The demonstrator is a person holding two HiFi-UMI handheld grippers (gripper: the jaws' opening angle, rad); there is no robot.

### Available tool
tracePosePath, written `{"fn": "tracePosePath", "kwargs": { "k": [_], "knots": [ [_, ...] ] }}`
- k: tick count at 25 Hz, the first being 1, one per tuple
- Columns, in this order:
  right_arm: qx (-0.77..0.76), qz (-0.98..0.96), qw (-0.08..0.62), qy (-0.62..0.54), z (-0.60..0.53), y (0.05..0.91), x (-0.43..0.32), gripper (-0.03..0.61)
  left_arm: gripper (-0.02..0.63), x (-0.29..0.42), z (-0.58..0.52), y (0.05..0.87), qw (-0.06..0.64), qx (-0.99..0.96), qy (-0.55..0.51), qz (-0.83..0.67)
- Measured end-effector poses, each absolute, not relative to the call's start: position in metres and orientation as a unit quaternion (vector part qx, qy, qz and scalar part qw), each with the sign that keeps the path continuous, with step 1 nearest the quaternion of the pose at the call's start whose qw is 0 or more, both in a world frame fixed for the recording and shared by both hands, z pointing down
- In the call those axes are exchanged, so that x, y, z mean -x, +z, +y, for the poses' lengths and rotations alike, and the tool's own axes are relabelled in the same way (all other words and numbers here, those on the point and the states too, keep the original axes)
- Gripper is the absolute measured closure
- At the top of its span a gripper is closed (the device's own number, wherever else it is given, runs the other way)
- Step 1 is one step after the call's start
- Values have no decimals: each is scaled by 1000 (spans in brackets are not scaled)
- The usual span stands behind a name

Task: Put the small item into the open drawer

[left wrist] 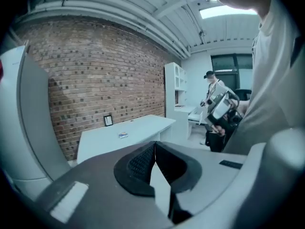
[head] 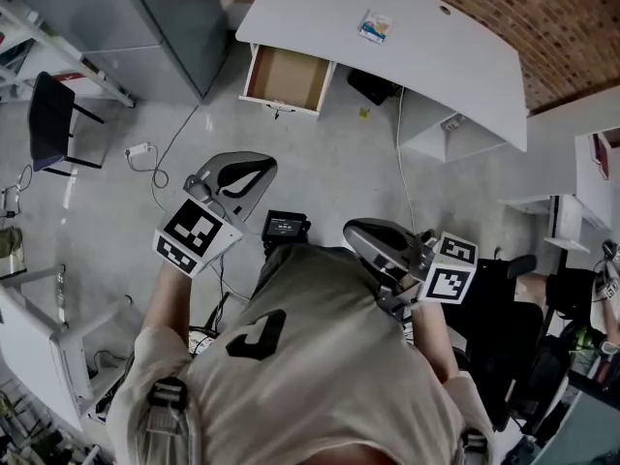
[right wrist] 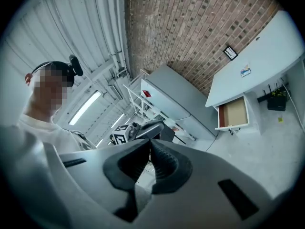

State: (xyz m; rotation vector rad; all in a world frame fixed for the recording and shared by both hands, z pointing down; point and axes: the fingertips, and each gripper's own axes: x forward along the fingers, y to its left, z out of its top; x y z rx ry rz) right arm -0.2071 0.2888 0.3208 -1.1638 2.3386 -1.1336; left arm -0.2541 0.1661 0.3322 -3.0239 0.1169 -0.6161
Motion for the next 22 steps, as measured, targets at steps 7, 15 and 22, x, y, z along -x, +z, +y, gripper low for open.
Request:
{"fn": "tracePosePath", "kwargs": {
  "k": [7, 15, 22],
  "knots": [
    [400, 809, 150, -403, 288, 327, 197, 572, 609, 203, 228, 344, -57, 984, -169, -26],
    [389, 818, 160, -392, 298, 322, 161, 572, 609, 159, 254, 338, -54, 982, -175, -36],
    [398, 819, 171, -376, 319, 315, 103, 572, 609, 96, 285, 331, -45, 982, -176, -44]
  ]
}}
